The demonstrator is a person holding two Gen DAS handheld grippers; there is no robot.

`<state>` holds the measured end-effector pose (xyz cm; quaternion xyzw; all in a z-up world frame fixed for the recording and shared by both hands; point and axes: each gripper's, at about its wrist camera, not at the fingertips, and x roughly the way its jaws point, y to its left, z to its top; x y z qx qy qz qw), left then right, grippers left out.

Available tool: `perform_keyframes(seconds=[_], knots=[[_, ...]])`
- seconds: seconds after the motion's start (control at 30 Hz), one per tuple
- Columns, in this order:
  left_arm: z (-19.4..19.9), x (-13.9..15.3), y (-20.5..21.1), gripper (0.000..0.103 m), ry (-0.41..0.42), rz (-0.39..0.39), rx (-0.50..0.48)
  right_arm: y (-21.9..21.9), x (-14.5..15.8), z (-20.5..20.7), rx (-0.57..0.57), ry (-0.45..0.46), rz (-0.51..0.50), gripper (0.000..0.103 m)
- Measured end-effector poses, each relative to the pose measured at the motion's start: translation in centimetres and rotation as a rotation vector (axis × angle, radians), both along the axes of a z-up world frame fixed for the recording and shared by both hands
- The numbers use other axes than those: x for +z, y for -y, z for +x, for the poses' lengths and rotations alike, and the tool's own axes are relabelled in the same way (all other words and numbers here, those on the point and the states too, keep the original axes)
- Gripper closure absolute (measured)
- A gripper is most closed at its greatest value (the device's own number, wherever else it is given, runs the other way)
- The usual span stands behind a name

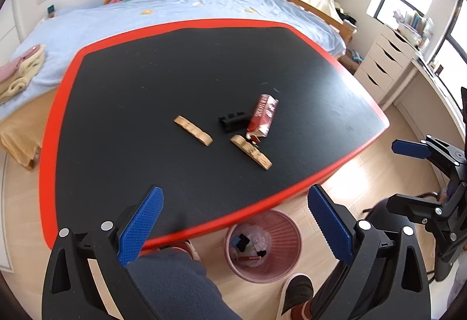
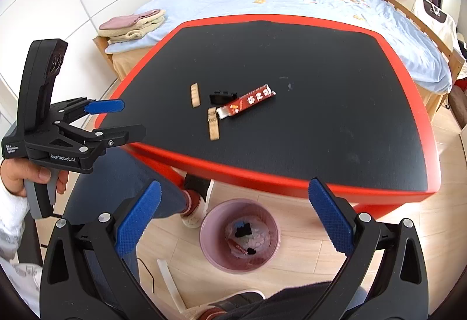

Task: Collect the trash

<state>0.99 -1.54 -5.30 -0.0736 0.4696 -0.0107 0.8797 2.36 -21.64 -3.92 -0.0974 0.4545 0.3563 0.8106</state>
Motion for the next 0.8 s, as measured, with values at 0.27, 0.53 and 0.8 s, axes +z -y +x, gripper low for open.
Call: perform_keyframes(seconds=[0.27, 0.53, 0.8], knots=[[3.1, -1.3, -2.2, 0.008, -0.026, 0.014, 0.105, -3.0, -0.7, 4.1, -0.024, 0.002, -0.006, 0.004], [6.2, -3.4, -4.0, 0.008, -0.058, 0.010, 0.181, -5.7, -2.6, 8.0, -0.070, -0.032, -0.019, 0.004], [8.4, -5.4, -4.1, 0.008, -0.076, 0.046, 0.204, -7.3, -4.9, 10.7, -0.098, -0.066, -0.036, 0.004]])
